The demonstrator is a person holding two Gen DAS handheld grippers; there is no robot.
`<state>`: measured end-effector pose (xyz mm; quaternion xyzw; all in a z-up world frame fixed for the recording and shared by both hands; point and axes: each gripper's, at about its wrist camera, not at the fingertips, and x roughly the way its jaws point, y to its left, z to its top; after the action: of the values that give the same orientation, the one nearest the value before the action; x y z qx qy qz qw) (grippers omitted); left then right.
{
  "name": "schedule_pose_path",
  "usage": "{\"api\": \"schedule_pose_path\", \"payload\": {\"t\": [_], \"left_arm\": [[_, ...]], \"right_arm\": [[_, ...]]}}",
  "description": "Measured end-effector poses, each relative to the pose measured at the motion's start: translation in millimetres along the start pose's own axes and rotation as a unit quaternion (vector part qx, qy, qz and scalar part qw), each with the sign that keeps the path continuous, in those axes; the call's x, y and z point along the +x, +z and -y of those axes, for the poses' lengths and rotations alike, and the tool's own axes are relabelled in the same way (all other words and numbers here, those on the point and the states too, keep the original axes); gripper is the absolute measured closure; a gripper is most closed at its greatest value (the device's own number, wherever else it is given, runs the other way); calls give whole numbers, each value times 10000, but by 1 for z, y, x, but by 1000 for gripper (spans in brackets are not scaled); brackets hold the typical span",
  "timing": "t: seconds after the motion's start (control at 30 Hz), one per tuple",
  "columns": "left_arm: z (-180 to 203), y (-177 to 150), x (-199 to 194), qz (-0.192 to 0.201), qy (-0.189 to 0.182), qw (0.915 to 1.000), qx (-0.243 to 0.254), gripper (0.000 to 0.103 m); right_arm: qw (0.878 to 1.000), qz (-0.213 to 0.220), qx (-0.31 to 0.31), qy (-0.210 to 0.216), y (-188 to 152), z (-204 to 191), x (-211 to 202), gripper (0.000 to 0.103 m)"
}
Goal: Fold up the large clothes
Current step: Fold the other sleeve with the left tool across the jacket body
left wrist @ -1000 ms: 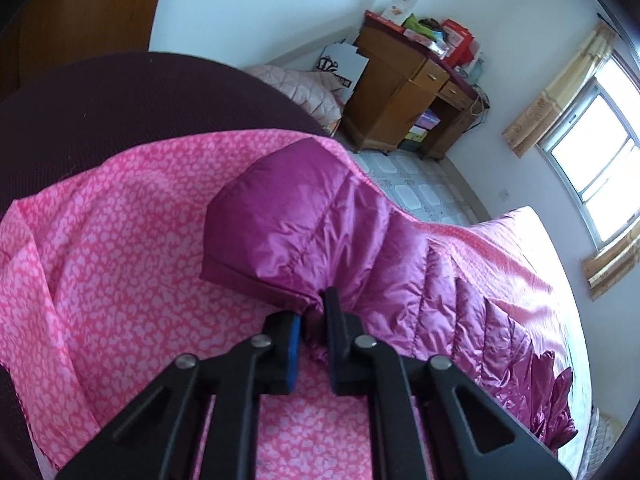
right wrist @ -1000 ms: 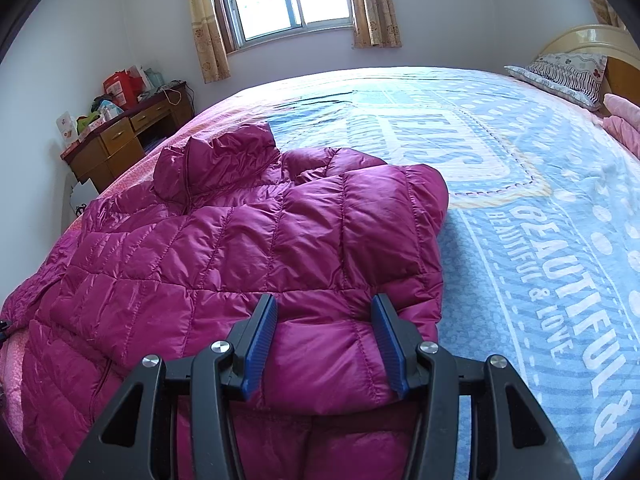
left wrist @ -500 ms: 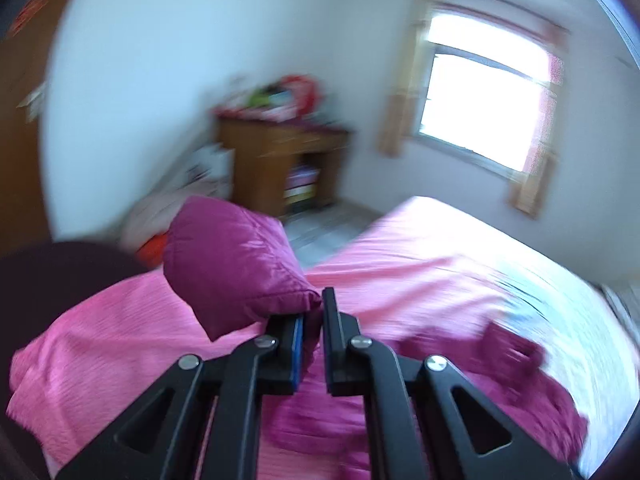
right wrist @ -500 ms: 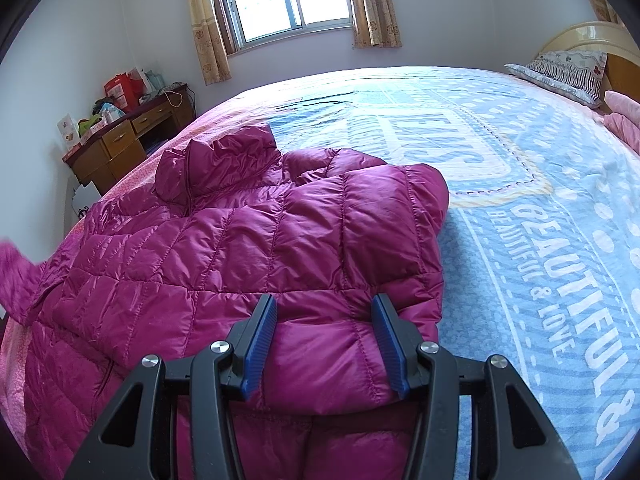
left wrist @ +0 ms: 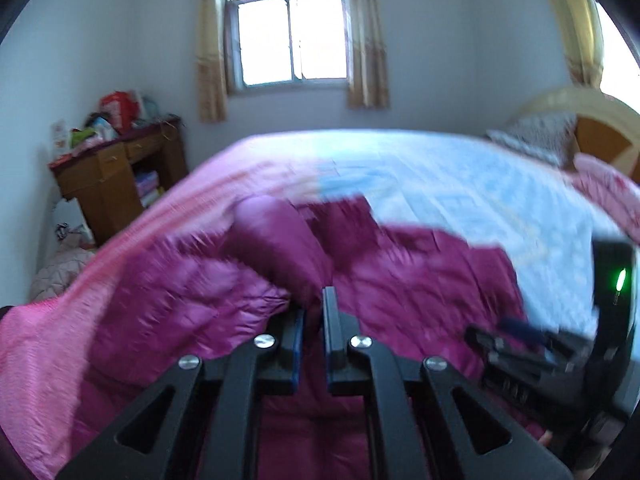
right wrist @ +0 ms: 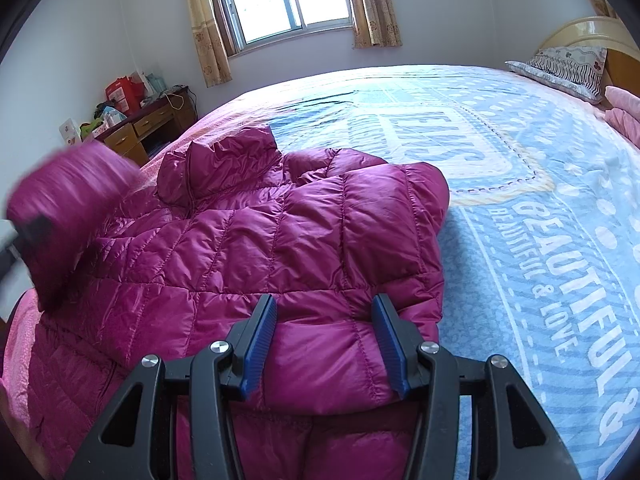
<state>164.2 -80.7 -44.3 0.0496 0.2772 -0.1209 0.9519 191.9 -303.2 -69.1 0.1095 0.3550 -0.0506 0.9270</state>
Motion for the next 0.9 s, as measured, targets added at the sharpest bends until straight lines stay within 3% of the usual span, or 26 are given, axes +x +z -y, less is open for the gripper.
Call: {"api": "schedule_pose_path", "payload": {"t": [0.13, 0.17, 0.23, 0.27, 0.3, 0.5, 0.7, 0.77, 0.8, 0.9], "left_arm": [[8, -11, 11, -448, -95, 9988, 200, 90], [7, -13, 13, -554, -173, 9981, 198, 80], [1, -17, 7, -686, -325, 9970, 131, 44], [1, -16, 7, -678, -288, 9972, 90, 17], [-5, -18, -1, -566, -248, 9981, 34, 10], [-38, -30, -36, -389, -255, 9989, -82, 5], [-99, -40, -41, -506, 379, 9946, -821, 5], [-118, -46, -39, -576, 535, 9913, -1053, 5], [-126, -50, -36, -615, 613, 9894, -1167, 5], [-145, -60, -29, -807, 716, 9833, -1463, 5]], "right_arm": [[10000, -4, 21, 22, 0, 2, 0, 51], [10000, -3, 14, 15, 0, 2, 0, 51], [10000, -5, 14, 13, 0, 2, 0, 51], [10000, -3, 11, 12, 0, 1, 0, 51], [10000, -4, 11, 13, 0, 1, 1, 51], [10000, -26, 40, 64, 0, 2, 1, 49], [9991, -182, 212, 319, 3, 3, -3, 42], [9937, -55, 712, 863, 3, 10, -14, 41], [9833, 58, 1190, 1377, 0, 14, -21, 41], [9693, -111, 1641, 1830, -8, 4, -17, 41]]}}
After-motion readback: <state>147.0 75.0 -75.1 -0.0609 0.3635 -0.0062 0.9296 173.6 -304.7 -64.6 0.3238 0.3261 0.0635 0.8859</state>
